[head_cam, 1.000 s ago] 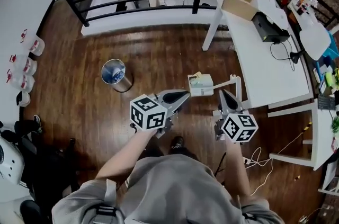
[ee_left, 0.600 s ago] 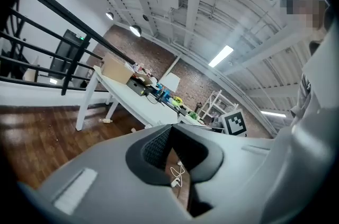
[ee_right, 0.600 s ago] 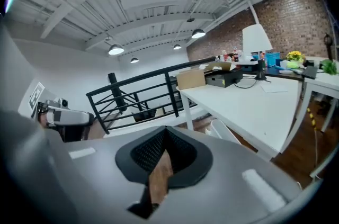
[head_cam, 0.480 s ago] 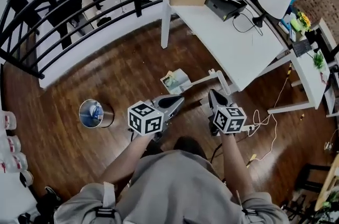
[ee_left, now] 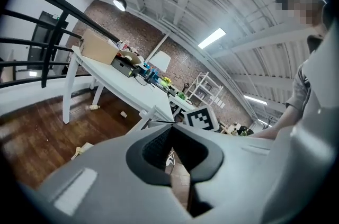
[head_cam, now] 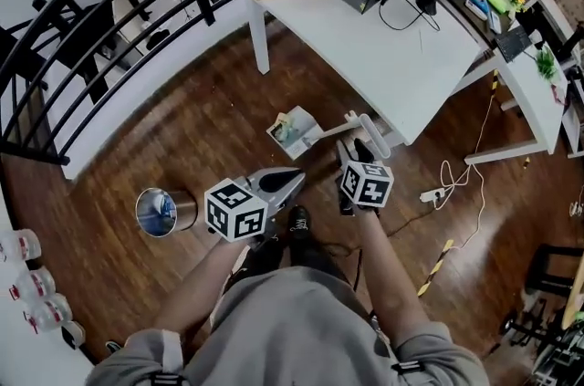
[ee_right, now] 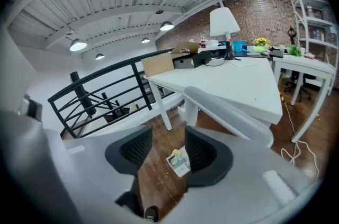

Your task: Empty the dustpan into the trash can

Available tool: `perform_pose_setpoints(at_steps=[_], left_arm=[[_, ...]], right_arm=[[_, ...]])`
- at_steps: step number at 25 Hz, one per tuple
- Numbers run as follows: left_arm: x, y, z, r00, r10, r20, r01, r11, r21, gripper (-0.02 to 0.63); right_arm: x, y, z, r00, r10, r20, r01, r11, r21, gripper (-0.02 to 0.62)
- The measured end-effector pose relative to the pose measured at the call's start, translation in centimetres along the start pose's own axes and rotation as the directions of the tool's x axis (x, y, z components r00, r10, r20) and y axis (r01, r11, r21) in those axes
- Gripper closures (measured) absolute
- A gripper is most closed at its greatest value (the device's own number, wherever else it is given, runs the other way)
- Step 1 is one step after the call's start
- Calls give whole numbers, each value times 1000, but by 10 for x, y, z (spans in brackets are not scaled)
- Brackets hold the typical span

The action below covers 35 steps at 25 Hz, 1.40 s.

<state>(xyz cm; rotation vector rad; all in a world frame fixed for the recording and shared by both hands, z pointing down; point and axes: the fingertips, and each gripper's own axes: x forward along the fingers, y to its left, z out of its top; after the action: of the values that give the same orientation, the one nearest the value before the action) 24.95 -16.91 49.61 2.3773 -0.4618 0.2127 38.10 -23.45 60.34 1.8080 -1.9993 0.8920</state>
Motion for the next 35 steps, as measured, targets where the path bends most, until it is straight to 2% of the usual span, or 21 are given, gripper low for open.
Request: perform_pose_setpoints(at_steps=[3,6,9,14,15,16,19,22,27,32,35], left_arm=[[3,7,-2,1000,15,-14,-16,1000,-18,601],[3,15,-1,999,31,-23,-31,999,-32,601],[2,22,-2,999,39,-24,-40,998,-50,601],[-9,34,-13,998,60,-30,-62,994,-86,601],[-10,36,-14,998,64,-28,-66,994,-92,601],[-11,37,-14,997,67,-26,-70,993,-99,601],[-14,42,-17,996,82,-21,-83,990,-114,601],[-19,48,-17,995,104,-11,-105,987,-123,601],[-46,62,-25,983,181,2,-179,974,-137,601],[-77,79,-37,953,302,24,-294,941,-170,601],[-101,83,-45,922,383,64,-363,909,-207,601]], right_arm=[[30,-20,-6,996,-92,-8,93,994,57,374],[51,-36,1,981,-191,29,187,976,109,337],[66,-49,16,960,-270,80,257,956,142,337],[83,-55,26,942,-324,89,305,936,178,337],[84,-58,28,940,-331,86,313,933,180,343],[84,-60,29,939,-334,83,316,932,175,387],[84,-60,33,950,-301,83,289,948,138,397],[75,-53,42,965,-240,105,235,970,56,399],[53,-37,56,984,-128,123,136,989,-59,400],[29,-13,83,990,6,138,8,994,-106,400],[15,24,110,980,120,162,-92,981,-170,400]])
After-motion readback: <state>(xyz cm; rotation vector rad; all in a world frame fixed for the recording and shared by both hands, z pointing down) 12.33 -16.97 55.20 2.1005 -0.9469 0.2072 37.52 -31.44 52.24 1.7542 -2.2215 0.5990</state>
